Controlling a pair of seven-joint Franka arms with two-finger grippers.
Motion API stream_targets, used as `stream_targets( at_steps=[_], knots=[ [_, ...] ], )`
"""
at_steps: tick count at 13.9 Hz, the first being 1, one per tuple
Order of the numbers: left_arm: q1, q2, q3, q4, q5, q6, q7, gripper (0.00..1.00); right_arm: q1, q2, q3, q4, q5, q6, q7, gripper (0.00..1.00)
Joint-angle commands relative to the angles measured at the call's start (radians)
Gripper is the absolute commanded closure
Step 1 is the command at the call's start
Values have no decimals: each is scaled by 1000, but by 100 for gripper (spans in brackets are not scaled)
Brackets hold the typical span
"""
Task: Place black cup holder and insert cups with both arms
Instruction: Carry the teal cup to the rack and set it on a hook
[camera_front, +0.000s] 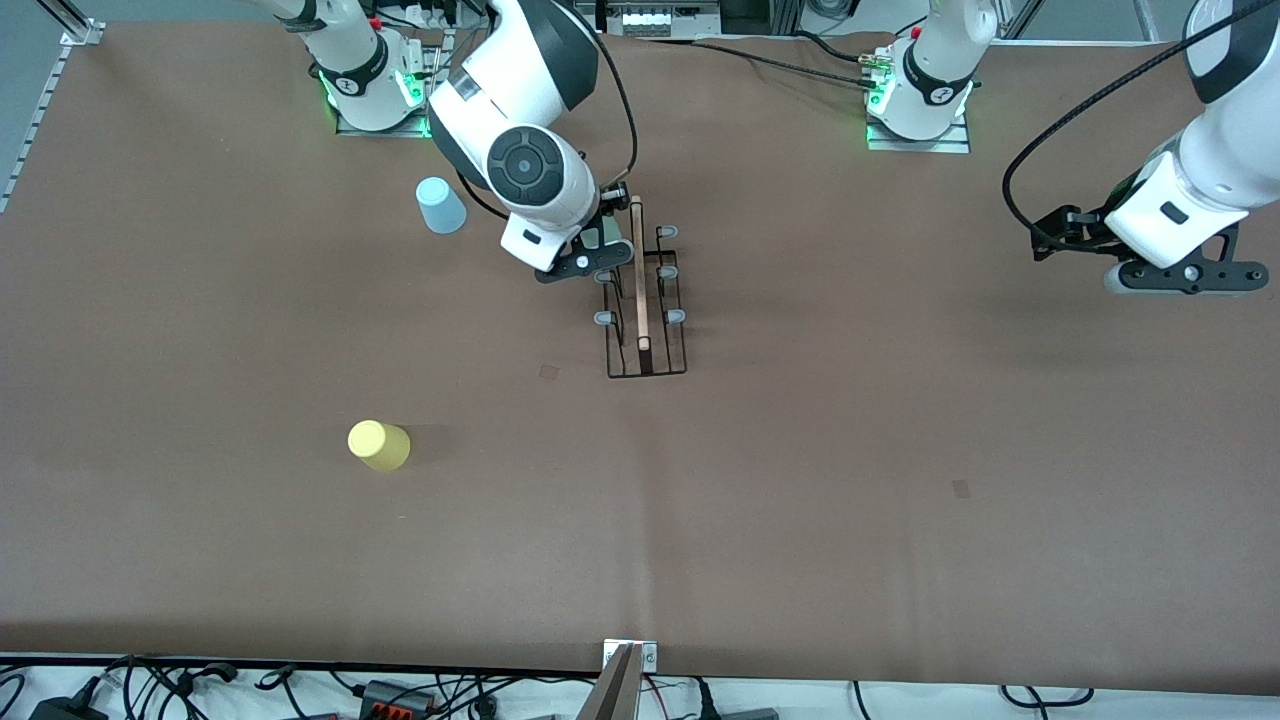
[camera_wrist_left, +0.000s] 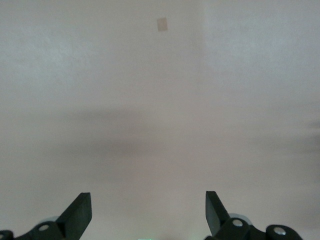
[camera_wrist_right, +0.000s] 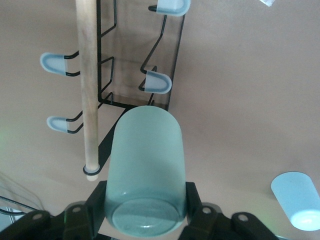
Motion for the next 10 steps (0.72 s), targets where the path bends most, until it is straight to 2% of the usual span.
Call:
stream_targets(
  at_steps=[1, 4, 10],
  knots=[
    [-8, 36, 11, 82, -16, 1, -9, 0, 9, 12, 0, 15, 5, -7, 17, 76],
    [-6, 67, 13, 112, -18, 4, -10, 0, 9, 38, -2, 15, -2, 2, 17, 76],
    [45, 55, 7, 98, -47, 14, -44, 0, 26, 69, -2, 16, -8, 14, 17, 76]
  ],
)
